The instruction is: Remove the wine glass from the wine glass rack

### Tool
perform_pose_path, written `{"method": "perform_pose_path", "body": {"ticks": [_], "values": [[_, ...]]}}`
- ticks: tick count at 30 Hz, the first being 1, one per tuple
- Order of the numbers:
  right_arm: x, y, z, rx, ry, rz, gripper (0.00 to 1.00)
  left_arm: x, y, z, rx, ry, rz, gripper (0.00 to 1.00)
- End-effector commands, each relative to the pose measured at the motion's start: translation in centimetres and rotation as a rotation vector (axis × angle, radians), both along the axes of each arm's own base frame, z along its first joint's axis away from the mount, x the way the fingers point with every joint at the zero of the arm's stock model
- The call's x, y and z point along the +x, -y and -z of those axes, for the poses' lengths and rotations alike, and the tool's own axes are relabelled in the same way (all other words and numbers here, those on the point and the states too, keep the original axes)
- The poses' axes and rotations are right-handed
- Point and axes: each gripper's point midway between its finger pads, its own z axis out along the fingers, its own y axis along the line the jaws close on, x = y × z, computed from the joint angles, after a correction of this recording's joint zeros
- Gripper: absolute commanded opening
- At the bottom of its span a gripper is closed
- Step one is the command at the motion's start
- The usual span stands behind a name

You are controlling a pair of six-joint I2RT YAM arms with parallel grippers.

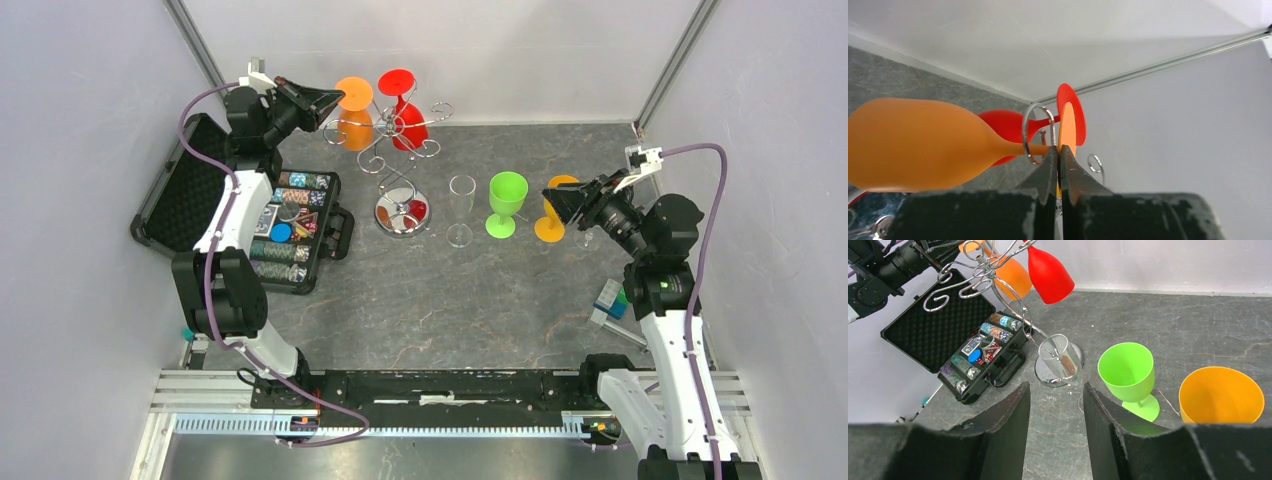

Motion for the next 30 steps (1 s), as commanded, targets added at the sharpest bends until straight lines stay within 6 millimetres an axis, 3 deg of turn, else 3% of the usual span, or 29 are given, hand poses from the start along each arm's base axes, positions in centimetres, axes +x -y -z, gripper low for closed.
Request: {"method": "perform_pose_path", "body": {"ticks": [1, 7, 18, 30], "values": [[-0.3, -0.1, -1.0, 0.008, 0.042, -0.004, 0.48, -1.7, 0.1, -6.2, -0.092, 0.150, 0.020, 0.02], [-0.3, 0.0, -1.0, 0.009, 0.043, 0.003, 0.48, -1.3, -0.1, -7.8, -0.125, 0.184, 0.004, 0.02], [-0.2, 0.1, -0.7, 0.011, 0.036, 0.010, 0.48, 0.9, 0.4, -6.8, -0.134, 0.167, 0.042, 0.02], [0.0, 0.1, -0.6, 0.020, 0.033, 0.014, 0.48, -2.4, 2.1, -7.1, -0.107, 0.170, 0.174, 0.02]]}}
